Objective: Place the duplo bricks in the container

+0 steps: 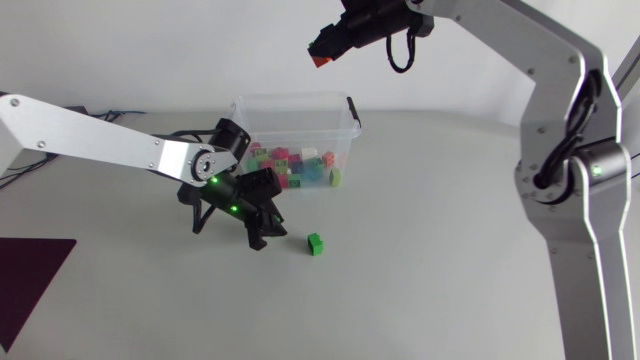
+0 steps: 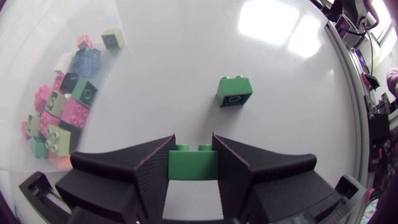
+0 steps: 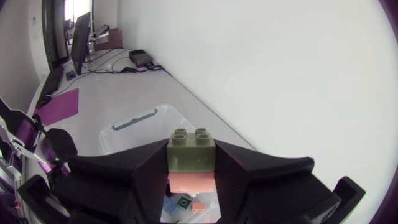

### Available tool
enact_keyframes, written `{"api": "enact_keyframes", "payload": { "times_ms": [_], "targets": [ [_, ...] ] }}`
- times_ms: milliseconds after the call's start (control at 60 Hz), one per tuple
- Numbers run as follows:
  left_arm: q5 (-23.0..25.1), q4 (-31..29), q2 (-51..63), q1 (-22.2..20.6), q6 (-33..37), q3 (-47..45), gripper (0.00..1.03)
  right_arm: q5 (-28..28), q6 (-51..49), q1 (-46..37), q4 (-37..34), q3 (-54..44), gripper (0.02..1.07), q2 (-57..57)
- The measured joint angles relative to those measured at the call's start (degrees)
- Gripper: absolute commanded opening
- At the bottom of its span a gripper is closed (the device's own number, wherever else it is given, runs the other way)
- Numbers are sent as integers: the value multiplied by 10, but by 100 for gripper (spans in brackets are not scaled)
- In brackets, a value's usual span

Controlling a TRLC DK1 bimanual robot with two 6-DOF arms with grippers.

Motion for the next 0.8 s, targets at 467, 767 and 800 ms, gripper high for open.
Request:
{"api": "enact_keyframes", "payload": {
  "times_ms": [467, 767, 800],
  "targets": [
    [6, -51, -81, 29, 4, -6, 28, 83, 24, 40, -293, 189, 102, 83],
    [7, -66, -125, 32, -36, 32, 28, 58, 32, 2, -387, 131, 102, -33],
    [9, -68, -128, 38, -43, 45, 28, 58, 35, 1, -387, 110, 102, -43]
  ]
}}
